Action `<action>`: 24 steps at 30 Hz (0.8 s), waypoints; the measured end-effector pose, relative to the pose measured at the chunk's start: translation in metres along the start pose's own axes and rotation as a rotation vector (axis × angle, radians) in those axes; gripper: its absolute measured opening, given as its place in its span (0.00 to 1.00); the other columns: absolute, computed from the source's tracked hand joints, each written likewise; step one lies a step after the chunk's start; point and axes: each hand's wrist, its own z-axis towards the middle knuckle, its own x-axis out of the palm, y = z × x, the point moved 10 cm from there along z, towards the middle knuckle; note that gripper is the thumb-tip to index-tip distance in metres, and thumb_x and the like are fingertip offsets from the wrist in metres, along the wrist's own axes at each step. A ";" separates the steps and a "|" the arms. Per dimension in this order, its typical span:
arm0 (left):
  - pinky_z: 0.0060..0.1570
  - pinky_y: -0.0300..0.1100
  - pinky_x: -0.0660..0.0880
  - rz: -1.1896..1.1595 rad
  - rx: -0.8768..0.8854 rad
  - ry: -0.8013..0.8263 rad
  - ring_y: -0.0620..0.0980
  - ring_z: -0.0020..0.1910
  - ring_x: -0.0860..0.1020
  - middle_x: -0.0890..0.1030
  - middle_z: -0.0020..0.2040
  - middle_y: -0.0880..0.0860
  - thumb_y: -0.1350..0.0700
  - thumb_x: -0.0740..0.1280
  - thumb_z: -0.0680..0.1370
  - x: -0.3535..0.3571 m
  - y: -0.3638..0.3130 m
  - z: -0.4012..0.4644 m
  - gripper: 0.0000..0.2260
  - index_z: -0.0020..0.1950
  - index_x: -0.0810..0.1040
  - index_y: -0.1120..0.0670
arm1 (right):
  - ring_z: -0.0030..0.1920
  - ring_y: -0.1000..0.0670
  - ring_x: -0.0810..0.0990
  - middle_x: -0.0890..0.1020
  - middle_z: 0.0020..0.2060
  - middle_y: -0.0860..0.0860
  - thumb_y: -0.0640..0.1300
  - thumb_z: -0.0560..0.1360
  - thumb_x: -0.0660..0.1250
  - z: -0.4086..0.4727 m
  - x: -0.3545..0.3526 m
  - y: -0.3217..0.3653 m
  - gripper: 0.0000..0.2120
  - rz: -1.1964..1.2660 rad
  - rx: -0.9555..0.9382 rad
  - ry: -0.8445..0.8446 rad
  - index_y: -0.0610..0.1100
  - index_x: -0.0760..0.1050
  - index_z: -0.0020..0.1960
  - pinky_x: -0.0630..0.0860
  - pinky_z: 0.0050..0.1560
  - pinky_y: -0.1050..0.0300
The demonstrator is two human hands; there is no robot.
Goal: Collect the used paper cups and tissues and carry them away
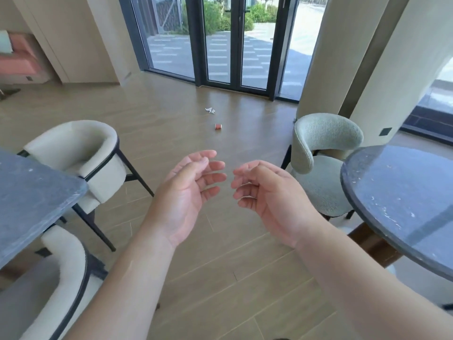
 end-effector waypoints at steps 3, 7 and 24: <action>0.46 0.44 0.75 -0.004 -0.014 0.009 0.47 0.44 0.83 0.86 0.46 0.50 0.53 0.67 0.74 -0.024 -0.004 0.040 0.11 0.55 0.80 0.51 | 0.34 0.50 0.78 0.82 0.37 0.47 0.42 0.70 0.62 0.047 0.005 -0.003 0.09 0.006 0.003 -0.024 0.45 0.80 0.43 0.74 0.37 0.58; 0.47 0.44 0.75 0.000 -0.044 -0.018 0.47 0.44 0.83 0.86 0.46 0.50 0.53 0.67 0.73 -0.051 -0.001 0.102 0.11 0.55 0.80 0.51 | 0.34 0.49 0.79 0.82 0.37 0.47 0.42 0.70 0.62 0.114 0.006 -0.011 0.09 0.018 0.010 -0.017 0.47 0.82 0.42 0.75 0.36 0.58; 0.46 0.44 0.75 0.135 -0.056 -0.041 0.48 0.45 0.84 0.86 0.46 0.52 0.53 0.66 0.73 -0.096 -0.033 0.473 0.10 0.52 0.83 0.50 | 0.33 0.50 0.78 0.81 0.35 0.48 0.42 0.67 0.61 0.493 -0.030 0.021 0.10 0.099 0.025 -0.014 0.45 0.80 0.42 0.74 0.36 0.58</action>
